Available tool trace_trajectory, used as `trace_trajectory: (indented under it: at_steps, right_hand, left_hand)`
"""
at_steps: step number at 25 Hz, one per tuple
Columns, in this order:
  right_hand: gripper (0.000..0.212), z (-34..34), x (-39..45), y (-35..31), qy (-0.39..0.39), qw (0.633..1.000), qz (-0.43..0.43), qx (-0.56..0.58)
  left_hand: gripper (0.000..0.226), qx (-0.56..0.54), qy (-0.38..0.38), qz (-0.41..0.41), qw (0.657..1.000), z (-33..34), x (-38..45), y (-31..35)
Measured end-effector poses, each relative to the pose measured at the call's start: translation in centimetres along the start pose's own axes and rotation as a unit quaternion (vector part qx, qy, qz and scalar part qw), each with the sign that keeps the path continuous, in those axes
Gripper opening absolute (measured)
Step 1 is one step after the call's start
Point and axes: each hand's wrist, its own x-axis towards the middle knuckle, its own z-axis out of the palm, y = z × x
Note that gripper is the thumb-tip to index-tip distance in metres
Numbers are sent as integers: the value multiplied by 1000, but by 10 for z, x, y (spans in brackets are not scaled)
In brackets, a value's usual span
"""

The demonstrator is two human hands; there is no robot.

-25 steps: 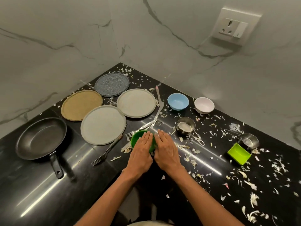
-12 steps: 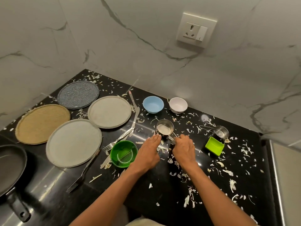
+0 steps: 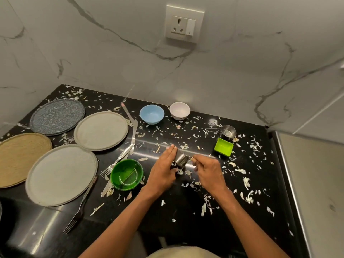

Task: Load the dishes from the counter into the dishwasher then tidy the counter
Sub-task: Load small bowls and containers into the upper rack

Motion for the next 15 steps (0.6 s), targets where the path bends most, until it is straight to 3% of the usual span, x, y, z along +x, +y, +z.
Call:
trace_trajectory:
  at_steps: [3, 8, 10, 15]
  right_hand:
    - [19, -25, -26, 2, -9, 985, 108, 136]
    - [20, -63, -71, 21, -4, 919, 255, 300]
    - [14, -79, -95, 32, 35, 906, 275, 319]
    - [9, -108, -169, 59, 222, 865, 307, 329]
  left_hand:
    - [94, -12, -12, 31, 999, 13, -9, 16]
    - [101, -43, -55, 72, 995, 43, -24, 49]
    - [97, -57, -62, 82, 993, 60, -32, 67]
    - [96, -69, -107, 81, 989, 111, -57, 133]
